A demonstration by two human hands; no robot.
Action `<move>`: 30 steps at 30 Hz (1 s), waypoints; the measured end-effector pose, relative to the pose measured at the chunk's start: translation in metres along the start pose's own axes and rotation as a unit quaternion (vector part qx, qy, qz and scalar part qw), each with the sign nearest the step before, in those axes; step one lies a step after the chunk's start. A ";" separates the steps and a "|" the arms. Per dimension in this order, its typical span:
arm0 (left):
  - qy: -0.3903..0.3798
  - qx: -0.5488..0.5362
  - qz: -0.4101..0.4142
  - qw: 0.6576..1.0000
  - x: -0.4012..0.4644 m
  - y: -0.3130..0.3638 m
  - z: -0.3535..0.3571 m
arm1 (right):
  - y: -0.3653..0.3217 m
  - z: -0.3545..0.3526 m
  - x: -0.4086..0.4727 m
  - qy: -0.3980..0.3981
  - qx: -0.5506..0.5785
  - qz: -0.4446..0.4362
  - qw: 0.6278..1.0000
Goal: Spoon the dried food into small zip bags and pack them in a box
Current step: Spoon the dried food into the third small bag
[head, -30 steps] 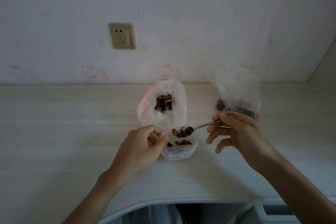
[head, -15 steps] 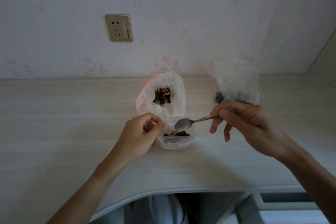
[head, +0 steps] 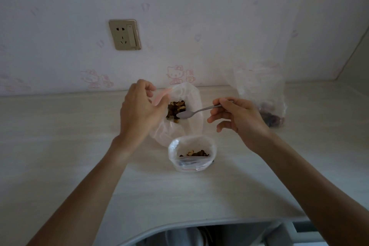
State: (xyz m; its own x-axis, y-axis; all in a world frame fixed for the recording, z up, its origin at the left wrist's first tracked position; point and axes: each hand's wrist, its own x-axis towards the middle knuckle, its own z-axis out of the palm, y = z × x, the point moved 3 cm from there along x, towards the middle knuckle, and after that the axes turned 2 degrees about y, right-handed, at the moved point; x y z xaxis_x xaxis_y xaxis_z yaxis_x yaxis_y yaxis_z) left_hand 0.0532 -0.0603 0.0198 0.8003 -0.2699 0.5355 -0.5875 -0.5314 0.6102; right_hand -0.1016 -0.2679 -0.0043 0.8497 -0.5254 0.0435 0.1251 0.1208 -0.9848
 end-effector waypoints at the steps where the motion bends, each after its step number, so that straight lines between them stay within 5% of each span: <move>1: -0.017 0.016 -0.008 1.000 0.007 -0.001 0.008 | 0.001 0.004 0.004 0.006 -0.005 0.011 1.000; 7: -0.197 0.143 -0.093 0.965 0.032 -0.007 0.057 | 0.010 0.019 0.021 0.020 -0.028 0.078 0.996; 19: -0.109 -0.030 0.030 0.993 0.020 -0.018 0.058 | 0.023 0.025 0.041 0.079 -0.009 0.103 0.991; 30: -0.117 -0.062 -0.002 0.991 0.024 -0.024 0.062 | 0.032 0.039 0.034 0.129 -0.082 -0.014 0.988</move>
State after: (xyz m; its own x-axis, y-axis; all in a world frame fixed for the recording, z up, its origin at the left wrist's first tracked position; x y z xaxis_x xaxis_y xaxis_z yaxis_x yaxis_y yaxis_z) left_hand 0.0938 -0.1039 -0.0177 0.8002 -0.4541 0.3919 -0.5827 -0.4335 0.6875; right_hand -0.0489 -0.2493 -0.0275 0.6852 -0.7267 0.0484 0.0454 -0.0237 -0.9987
